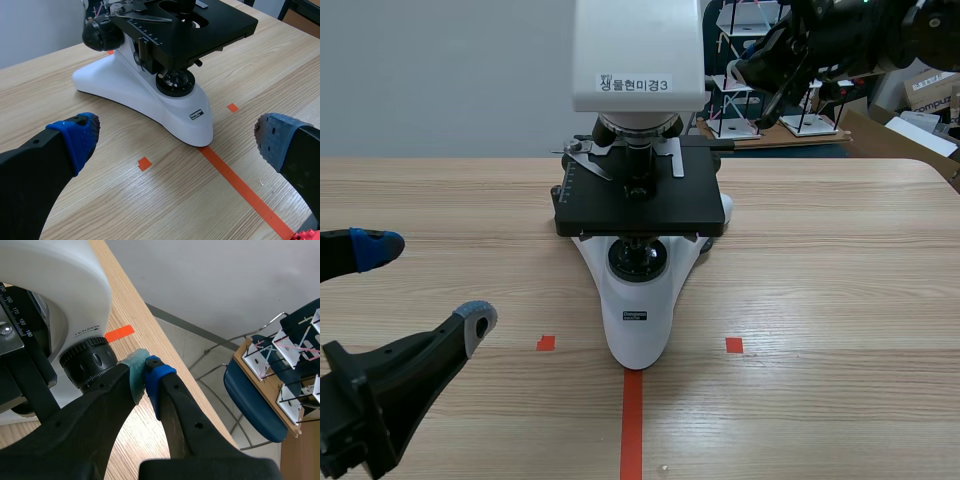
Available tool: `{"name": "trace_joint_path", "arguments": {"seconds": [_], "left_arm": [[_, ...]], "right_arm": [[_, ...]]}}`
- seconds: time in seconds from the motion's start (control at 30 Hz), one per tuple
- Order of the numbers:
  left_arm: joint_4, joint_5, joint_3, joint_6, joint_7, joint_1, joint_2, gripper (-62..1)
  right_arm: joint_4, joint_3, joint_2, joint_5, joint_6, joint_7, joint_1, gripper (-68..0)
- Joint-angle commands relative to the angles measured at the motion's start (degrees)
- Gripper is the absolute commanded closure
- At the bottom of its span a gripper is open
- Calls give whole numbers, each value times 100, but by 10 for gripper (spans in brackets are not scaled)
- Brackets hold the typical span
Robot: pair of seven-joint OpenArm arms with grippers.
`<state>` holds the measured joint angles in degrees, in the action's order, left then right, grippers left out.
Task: Point at the coarse focus knob
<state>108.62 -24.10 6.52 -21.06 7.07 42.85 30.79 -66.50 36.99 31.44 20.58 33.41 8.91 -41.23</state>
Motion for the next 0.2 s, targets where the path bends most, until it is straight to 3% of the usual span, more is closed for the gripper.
{"name": "trace_joint_path", "arguments": {"seconds": [0.0,0.17], "left_arm": [[125,-52,46,-7,63,-4,-28,-623],[125,-52,46,-7,63,-4,-28,-623]], "right_arm": [[-105,-13,46,42,-37,-85,-146,-9],[-105,-13,46,42,-37,-85,-146,-9]]}}
